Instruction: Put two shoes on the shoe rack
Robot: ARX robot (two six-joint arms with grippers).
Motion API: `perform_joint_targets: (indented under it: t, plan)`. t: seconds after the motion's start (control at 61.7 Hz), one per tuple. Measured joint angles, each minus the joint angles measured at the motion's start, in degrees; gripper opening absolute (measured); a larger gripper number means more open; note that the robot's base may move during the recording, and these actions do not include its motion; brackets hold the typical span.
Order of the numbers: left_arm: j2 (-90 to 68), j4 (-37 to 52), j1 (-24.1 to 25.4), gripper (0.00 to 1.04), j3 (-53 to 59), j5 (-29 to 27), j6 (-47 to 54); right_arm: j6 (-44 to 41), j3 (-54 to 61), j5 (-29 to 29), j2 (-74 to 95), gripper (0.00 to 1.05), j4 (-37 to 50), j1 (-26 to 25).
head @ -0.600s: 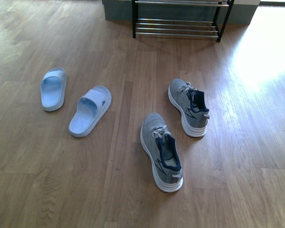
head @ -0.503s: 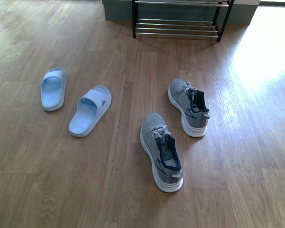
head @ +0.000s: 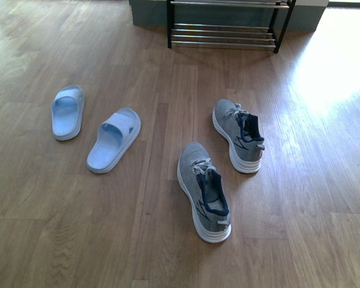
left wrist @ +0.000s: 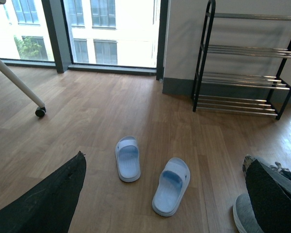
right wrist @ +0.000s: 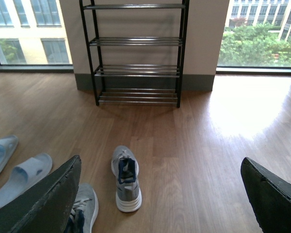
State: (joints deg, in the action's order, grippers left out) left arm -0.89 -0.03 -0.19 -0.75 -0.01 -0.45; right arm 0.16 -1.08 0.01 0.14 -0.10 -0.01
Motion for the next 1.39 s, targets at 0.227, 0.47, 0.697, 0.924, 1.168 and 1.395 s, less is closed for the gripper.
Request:
perform_joint_targets:
  t: [0.227, 0.47, 0.697, 0.924, 1.168, 1.395]
  plan:
    - [0.0, 0.0, 0.0, 0.95, 0.0, 0.0, 0.0, 0.0, 0.0, 0.0, 0.0, 0.96, 0.0, 0.0]
    - [-0.02, 0.0, 0.0, 0.95, 0.0, 0.0, 0.0, 0.0, 0.0, 0.02, 0.0, 0.96, 0.0, 0.0]
    - [0.0, 0.0, 0.0, 0.95, 0.0, 0.0, 0.0, 0.0, 0.0, 0.0, 0.0, 0.96, 0.0, 0.0]
    - [0.0, 0.0, 0.0, 0.95, 0.0, -0.02, 0.0, 0.0, 0.0, -0.07, 0.0, 0.96, 0.0, 0.0]
    - [0.0, 0.0, 0.04, 0.95, 0.0, 0.07, 0.0, 0.02, 0.0, 0.15, 0.0, 0.96, 0.0, 0.0]
    - [0.0, 0.0, 0.04, 0.95, 0.0, 0.02, 0.0, 0.0, 0.0, 0.0, 0.0, 0.96, 0.0, 0.0]
